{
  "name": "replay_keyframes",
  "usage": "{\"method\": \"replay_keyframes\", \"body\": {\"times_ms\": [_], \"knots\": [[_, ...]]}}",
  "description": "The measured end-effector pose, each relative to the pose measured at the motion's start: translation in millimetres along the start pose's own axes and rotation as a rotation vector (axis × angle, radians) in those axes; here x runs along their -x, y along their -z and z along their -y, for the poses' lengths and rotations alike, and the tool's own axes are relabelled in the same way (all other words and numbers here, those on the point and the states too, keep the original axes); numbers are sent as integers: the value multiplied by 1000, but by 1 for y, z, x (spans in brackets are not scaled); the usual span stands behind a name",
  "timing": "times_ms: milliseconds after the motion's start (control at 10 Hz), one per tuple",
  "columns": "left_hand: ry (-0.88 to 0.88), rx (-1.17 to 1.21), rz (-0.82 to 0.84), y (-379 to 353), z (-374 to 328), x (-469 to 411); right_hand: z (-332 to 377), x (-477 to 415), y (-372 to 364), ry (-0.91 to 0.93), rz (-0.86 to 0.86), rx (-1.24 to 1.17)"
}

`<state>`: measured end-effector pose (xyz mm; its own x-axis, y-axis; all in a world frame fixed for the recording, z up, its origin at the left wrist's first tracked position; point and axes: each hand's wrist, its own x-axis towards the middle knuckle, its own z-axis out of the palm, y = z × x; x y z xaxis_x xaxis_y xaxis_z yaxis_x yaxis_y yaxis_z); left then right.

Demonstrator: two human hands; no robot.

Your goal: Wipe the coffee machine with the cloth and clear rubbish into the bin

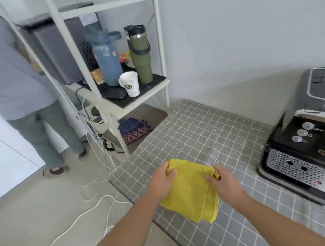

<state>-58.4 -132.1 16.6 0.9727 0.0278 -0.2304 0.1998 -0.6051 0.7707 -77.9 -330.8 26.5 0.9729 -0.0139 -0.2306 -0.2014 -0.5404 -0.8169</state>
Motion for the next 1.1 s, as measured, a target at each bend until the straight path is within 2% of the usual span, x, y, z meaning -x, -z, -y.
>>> {"method": "replay_keyframes", "body": {"times_ms": [200,400,500,600,700,800,900,1100], "knots": [[72,-56,3,85,59,-45,53,-38,-84,-47,111,-118],[79,-147,124,119,99,-101,67,-82,-139,-181,103,-120],[27,-307,51,117,105,-112,60,-95,-152,-167,21,-1],[-211,-535,-43,110,111,-114,55,-96,-151,51,-118,330],[-435,-675,130,100,118,-110,52,-92,-153,171,26,576],[-435,-799,323,92,130,-107,36,-82,-166,274,138,816],[-388,-842,402,90,135,-106,19,-79,-169,306,157,932],[-409,-814,347,90,123,-104,0,-78,-154,315,178,1011]]}}
